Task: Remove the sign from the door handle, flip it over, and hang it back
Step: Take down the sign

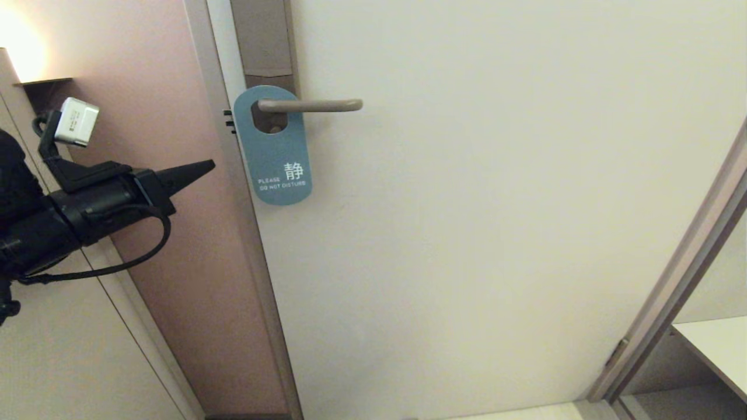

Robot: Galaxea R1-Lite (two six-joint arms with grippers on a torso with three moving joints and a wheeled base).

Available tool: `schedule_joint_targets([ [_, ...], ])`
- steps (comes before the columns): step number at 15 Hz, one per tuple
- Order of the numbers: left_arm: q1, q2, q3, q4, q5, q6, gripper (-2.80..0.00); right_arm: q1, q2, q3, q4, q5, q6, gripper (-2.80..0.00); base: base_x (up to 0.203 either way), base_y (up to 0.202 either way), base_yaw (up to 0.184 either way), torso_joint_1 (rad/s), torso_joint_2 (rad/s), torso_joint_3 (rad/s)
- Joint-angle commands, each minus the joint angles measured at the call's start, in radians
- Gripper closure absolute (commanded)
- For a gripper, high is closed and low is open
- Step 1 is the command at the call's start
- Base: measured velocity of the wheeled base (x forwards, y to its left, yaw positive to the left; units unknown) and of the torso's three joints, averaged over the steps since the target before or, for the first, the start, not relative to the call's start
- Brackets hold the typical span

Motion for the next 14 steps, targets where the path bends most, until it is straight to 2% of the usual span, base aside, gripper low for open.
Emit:
schedule_joint_targets([
  [1, 0.004, 0.021, -0.002, -0.005, -0.038, -0.001, 0.0, 0.0, 0.001, 0.0, -0.001, 0.0, 0.0, 0.0, 0.0, 0.0, 0.0, 0.0, 0.0, 0.0],
  [3, 0.003, 0.032, -0.003, -0.005, -0.123, -0.003, 0.0, 0.0, 0.001, 0.0, -0.001, 0.0, 0.0, 0.0, 0.0, 0.0, 0.0, 0.0, 0.0, 0.0],
  [7, 0.0, 0.06, -0.018, -0.007, -0.241, -0.004, 0.0, 0.0, 0.001, 0.0, -0.001, 0.0, 0.0, 0.0, 0.0, 0.0, 0.0, 0.0, 0.0, 0.0],
  [14, 0.006, 0.094, -0.052, -0.006, -0.251, -0.004, 0.0, 0.0, 0.001, 0.0, -0.001, 0.0, 0.0, 0.0, 0.0, 0.0, 0.0, 0.0, 0.0, 0.0],
])
